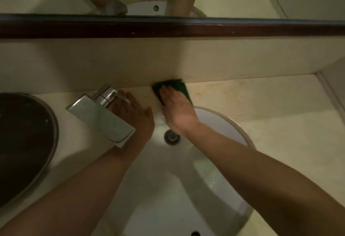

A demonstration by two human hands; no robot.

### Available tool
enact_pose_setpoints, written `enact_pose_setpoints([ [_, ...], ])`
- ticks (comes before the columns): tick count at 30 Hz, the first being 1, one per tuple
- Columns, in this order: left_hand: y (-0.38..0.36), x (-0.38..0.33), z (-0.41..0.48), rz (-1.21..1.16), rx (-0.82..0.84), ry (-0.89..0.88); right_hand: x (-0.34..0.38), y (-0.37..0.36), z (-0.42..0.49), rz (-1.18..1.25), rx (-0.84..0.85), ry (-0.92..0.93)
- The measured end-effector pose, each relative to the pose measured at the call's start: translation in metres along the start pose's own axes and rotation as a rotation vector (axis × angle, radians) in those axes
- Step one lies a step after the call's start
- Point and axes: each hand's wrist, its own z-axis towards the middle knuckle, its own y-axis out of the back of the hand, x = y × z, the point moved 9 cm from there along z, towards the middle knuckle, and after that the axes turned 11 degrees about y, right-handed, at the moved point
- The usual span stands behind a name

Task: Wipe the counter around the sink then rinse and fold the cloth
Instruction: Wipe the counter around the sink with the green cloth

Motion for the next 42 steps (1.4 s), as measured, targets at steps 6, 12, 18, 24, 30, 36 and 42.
enact_pose_setpoints([
  [6,0.008,-0.001,-0.001,-0.005,-0.092,-0.013,-0.041,-0.002,-0.012,-0.038,0.078,0.035],
  [12,-0.001,-0.068,-0.031,0.074,0.006,-0.130,-0.123,0.022,-0.078,0.044,0.010,-0.162],
  [18,-0.037,-0.171,-0.060,0.113,0.153,-0.125,-0.172,0.027,-0.141,0.024,-0.068,-0.394],
  [24,-0.046,-0.181,-0.059,0.039,0.066,-0.060,-0.205,0.033,-0.264,0.013,-0.005,-0.528],
  [30,-0.049,-0.180,-0.056,0.097,0.045,-0.040,-0.264,0.038,-0.200,-0.037,-0.059,-0.659],
  [36,-0.050,-0.182,-0.056,0.124,0.027,-0.056,-0.198,0.026,-0.129,-0.105,0.034,-0.131],
  [42,-0.046,-0.182,-0.057,0.113,0.028,-0.049,-0.178,0.020,-0.247,0.010,0.083,0.051],
])
